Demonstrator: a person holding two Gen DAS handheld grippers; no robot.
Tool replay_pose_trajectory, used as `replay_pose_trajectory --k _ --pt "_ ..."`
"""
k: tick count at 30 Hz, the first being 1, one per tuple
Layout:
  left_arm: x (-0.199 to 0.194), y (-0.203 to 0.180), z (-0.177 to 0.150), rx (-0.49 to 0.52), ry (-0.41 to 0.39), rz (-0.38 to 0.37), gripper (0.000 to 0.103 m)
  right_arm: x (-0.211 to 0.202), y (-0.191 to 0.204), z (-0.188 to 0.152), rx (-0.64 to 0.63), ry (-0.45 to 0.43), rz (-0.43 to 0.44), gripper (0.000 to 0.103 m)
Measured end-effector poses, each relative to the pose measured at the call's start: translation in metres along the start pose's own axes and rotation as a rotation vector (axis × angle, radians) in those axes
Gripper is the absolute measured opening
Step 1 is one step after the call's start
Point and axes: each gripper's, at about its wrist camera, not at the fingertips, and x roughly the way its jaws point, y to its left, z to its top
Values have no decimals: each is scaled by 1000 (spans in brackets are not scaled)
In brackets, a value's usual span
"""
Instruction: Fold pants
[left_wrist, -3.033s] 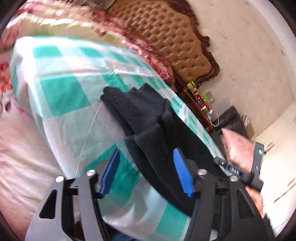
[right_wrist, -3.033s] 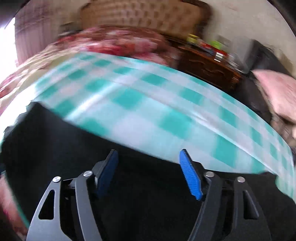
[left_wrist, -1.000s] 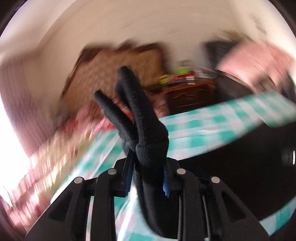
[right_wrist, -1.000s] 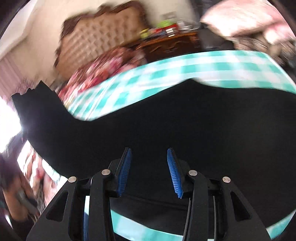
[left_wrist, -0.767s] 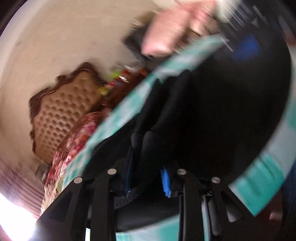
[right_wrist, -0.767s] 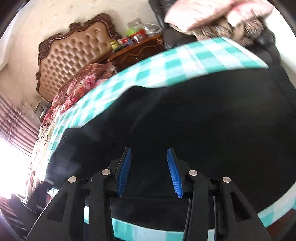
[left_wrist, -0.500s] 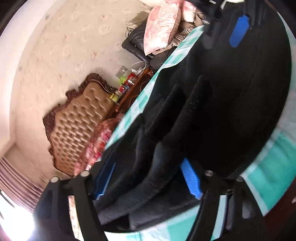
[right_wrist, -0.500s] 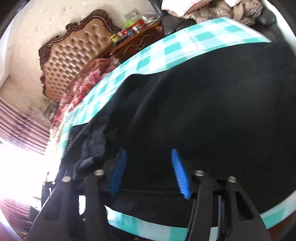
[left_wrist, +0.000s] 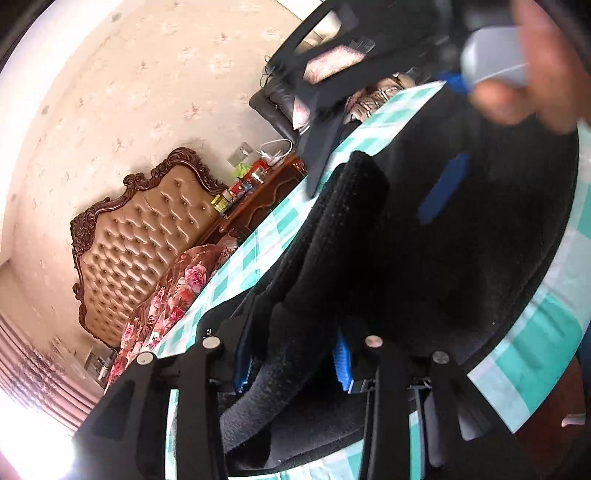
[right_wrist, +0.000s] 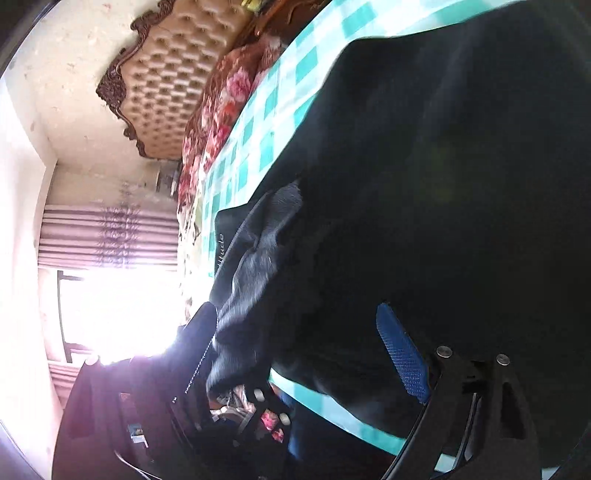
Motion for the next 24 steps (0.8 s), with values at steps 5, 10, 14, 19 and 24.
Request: replay_pose_trajectory --k 5,10,14,19,24 --pt "-2 -6 -2 39 -18 14 36 33 20 25 -40 44 -34 81" --pt "-9 -19 5 80 -72 109 34 15 71 22 -295 -122 -195 18" --pt "-1 -58 1 179 -81 13 38 2 49 11 -317 -183 -305 16" --pt "-27 -37 1 -30 -23 -155 60 16 17 1 -341 -195 -398 17" --pt "-54 50 -49 -380 33 -72 60 17 16 -5 -373 -209 -432 17"
